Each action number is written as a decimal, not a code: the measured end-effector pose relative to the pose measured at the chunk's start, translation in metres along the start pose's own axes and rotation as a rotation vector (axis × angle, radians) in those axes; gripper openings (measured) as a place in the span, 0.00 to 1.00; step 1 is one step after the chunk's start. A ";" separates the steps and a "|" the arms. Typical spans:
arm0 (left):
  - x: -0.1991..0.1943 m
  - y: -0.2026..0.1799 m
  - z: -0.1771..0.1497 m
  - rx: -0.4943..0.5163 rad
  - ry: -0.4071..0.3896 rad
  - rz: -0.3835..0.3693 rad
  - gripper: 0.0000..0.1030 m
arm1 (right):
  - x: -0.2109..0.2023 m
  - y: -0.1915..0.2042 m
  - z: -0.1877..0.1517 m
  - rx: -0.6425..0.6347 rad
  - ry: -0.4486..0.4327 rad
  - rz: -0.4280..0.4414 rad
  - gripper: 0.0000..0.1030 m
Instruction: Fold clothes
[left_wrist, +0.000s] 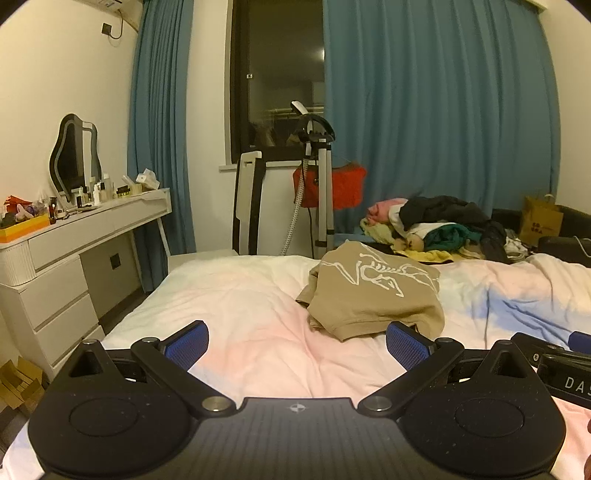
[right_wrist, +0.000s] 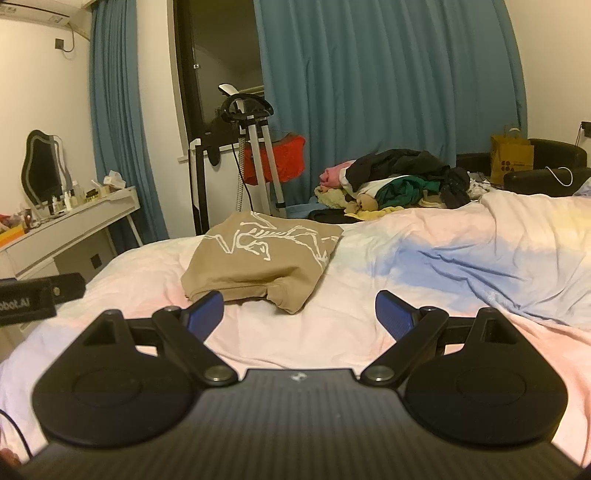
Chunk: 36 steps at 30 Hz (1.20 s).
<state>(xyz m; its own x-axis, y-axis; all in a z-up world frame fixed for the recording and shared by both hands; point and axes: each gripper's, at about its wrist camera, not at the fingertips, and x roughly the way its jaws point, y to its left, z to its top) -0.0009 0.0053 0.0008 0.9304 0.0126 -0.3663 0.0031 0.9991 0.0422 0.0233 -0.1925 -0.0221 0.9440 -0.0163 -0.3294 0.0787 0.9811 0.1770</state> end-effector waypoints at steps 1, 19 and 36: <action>0.000 0.002 0.000 -0.002 -0.003 -0.001 1.00 | 0.000 0.000 0.000 -0.001 -0.001 0.000 0.88; -0.001 0.000 0.000 0.041 -0.037 0.027 1.00 | -0.004 0.006 -0.001 -0.029 -0.010 0.001 0.88; -0.001 0.003 0.004 0.035 -0.043 0.040 1.00 | -0.003 0.007 -0.004 -0.024 -0.005 0.003 0.88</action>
<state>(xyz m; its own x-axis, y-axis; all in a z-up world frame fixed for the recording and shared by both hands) -0.0008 0.0081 0.0052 0.9450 0.0496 -0.3233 -0.0218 0.9958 0.0890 0.0192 -0.1851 -0.0237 0.9457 -0.0137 -0.3246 0.0678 0.9854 0.1559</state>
